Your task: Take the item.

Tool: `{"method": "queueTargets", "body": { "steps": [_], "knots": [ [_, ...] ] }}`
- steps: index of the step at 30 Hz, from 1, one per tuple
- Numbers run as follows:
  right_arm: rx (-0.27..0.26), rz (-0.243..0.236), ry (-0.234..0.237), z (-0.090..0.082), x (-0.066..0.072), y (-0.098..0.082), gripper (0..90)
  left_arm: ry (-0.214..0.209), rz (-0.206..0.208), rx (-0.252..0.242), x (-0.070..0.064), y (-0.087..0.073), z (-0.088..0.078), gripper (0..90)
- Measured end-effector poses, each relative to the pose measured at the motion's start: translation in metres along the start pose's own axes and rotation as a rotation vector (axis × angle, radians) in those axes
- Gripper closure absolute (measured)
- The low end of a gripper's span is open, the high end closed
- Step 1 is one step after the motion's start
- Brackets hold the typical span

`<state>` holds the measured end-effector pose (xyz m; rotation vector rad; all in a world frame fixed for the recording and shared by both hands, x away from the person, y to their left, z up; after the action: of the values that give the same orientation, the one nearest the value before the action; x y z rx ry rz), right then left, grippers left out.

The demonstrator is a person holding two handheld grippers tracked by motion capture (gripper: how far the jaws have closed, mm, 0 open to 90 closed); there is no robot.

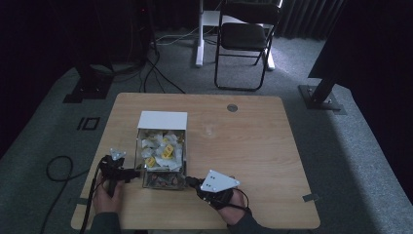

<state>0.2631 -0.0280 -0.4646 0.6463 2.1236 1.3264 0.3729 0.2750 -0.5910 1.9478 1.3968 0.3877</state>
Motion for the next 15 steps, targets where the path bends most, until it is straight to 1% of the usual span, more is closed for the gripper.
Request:
{"method": "queueTargets", "body": {
  "steps": [9, 15],
  "knots": [
    [-0.001, 0.017, -0.026, -0.007, -0.013, -0.002, 90.0, 0.000, 0.000, 0.000, 0.000, 0.000, 0.000, 2.0],
    [0.005, 0.032, -0.050, -0.014, -0.027, -0.007, 90.0, 0.000, 0.000, 0.000, 0.000, 0.000, 0.000, 2.0]
  ]
}}
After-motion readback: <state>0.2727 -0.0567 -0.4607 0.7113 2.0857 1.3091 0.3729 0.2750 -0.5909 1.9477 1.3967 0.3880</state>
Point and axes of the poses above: each handheld gripper's, and its own axes: z roughly forward along the jaws, y roughly out of its top, x roughly to its left, the point moved 6 cm from there along z, roughly forward along the jaws, and after that the axes turned 13 degrees about -y, right-handed, at the moved point
